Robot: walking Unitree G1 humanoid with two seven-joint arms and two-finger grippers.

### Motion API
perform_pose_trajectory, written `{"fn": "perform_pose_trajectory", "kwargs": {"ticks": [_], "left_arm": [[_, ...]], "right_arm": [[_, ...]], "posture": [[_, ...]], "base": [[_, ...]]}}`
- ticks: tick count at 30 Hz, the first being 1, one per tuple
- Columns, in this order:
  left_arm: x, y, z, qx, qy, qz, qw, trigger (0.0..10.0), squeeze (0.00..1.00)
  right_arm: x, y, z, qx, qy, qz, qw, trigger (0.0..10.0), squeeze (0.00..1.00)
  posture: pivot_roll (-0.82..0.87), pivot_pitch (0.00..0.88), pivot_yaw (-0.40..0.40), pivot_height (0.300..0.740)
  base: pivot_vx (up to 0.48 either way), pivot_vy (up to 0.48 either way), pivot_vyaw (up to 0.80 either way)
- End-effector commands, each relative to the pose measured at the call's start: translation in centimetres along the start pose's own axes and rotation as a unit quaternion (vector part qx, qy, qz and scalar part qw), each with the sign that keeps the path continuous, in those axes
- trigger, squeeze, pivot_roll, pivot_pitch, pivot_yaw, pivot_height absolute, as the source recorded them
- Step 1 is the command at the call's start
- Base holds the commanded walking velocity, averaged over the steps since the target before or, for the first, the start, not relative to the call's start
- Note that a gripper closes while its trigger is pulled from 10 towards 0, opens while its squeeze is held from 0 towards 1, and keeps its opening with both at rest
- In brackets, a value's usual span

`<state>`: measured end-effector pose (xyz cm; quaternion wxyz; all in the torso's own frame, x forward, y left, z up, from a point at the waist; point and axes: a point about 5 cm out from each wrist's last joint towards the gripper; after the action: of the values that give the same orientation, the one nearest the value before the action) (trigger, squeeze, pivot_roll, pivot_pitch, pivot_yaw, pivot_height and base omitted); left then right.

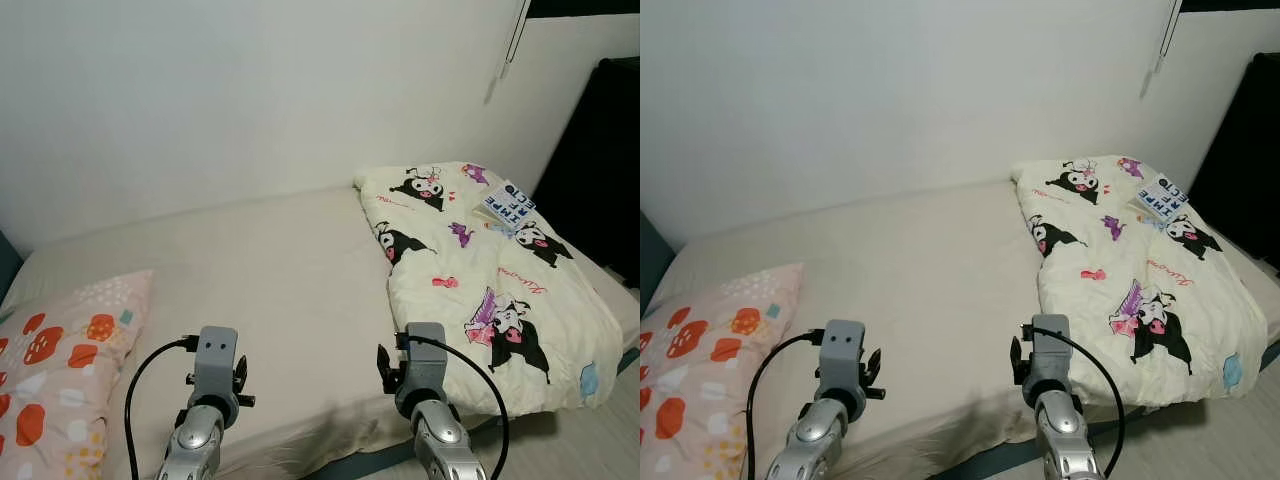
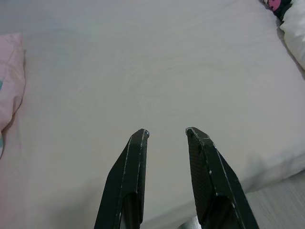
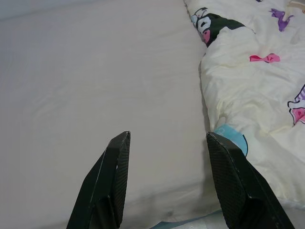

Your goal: Clean up the room

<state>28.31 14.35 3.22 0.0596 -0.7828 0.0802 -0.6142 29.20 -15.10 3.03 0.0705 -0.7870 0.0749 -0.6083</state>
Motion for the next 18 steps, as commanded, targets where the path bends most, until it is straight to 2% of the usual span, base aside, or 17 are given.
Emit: {"fn": "perform_pose_trajectory", "kwargs": {"ticks": [1,14,18], "left_arm": [[-0.3,0.0,0.0,0.0,-0.006,-0.002,1.0,10.0,0.0],[-0.4,1.3,-0.5,-0.01,-0.006,-0.011,1.0,10.0,0.0],[-0.1,1.7,-0.3,-0.02,0.002,-0.003,1.0,10.0,0.0]], "right_arm": [[-0.3,0.0,-0.2,-0.003,-0.005,0.003,1.0,10.0,0.0],[0.4,1.7,-1.0,-0.006,0.009,0.047,0.999,10.0,0.0],[0.9,2.2,-1.4,0.007,0.019,0.079,0.997,10.0,0.0]], "posture": [[-0.07,0.065,0.014,0.74],[-0.1,0.075,0.0,0.74],[-0.11,0.073,-0.001,0.74]], "base": [[0.0,0.0,0.0],[0.0,0.0,0.0],[0.0,0.0,0.0]]}}
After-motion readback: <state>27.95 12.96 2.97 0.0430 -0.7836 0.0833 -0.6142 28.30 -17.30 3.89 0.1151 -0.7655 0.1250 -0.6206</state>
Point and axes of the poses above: a point about 5 cm out from each wrist's last joint towards the gripper, its own z axis pointing out of the wrist towards the gripper, its own x axis along the axis of the wrist's last joint, y = z × x, and after that the axes turned 11 degrees about z, right-handed
